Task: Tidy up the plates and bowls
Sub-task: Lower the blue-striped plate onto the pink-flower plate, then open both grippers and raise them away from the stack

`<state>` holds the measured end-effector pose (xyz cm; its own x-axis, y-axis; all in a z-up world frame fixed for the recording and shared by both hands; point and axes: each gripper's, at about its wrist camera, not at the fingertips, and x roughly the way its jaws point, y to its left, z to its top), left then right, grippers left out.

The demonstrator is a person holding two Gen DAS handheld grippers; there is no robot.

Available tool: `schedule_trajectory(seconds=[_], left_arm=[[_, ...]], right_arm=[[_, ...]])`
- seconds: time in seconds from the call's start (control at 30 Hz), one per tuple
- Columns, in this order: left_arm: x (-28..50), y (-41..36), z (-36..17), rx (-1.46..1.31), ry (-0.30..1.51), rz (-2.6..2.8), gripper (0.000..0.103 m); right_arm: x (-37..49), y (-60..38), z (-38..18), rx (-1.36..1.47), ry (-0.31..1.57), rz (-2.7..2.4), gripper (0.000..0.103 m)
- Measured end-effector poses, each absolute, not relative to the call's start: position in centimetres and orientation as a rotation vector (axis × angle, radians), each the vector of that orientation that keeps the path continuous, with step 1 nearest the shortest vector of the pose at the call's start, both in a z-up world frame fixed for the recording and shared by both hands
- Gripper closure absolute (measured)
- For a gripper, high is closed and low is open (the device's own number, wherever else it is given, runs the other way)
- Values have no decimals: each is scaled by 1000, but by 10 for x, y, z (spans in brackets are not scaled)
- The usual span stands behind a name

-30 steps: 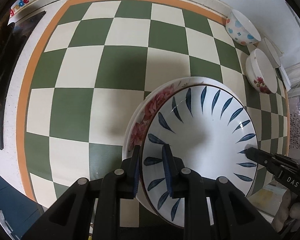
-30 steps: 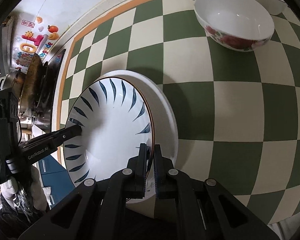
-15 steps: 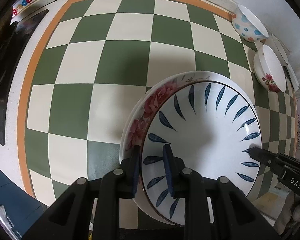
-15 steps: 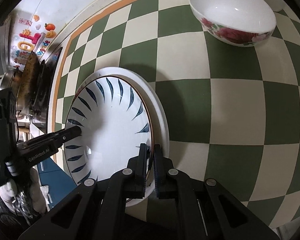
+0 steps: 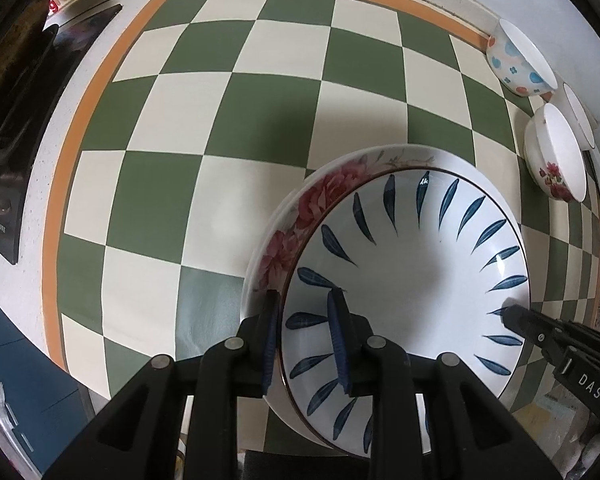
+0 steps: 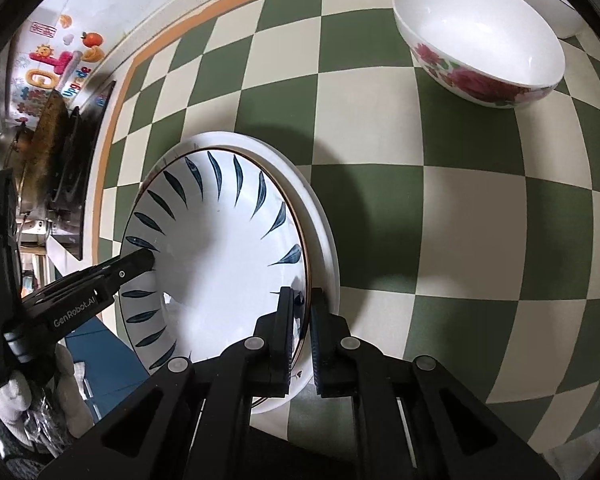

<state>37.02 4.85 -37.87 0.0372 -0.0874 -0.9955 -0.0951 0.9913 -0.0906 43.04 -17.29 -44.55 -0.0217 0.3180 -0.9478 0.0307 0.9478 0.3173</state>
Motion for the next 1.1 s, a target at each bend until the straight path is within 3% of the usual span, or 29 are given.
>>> schedule_trajectory(seconds=[0.93, 1.1], left_arm=[[379, 52, -398, -169, 1616, -94, 81], [378, 54, -395, -141, 1588, -83, 81]], right_arm=[[438, -163, -437, 212, 1612, 111, 90], [430, -165, -434, 248, 1599, 100, 84]])
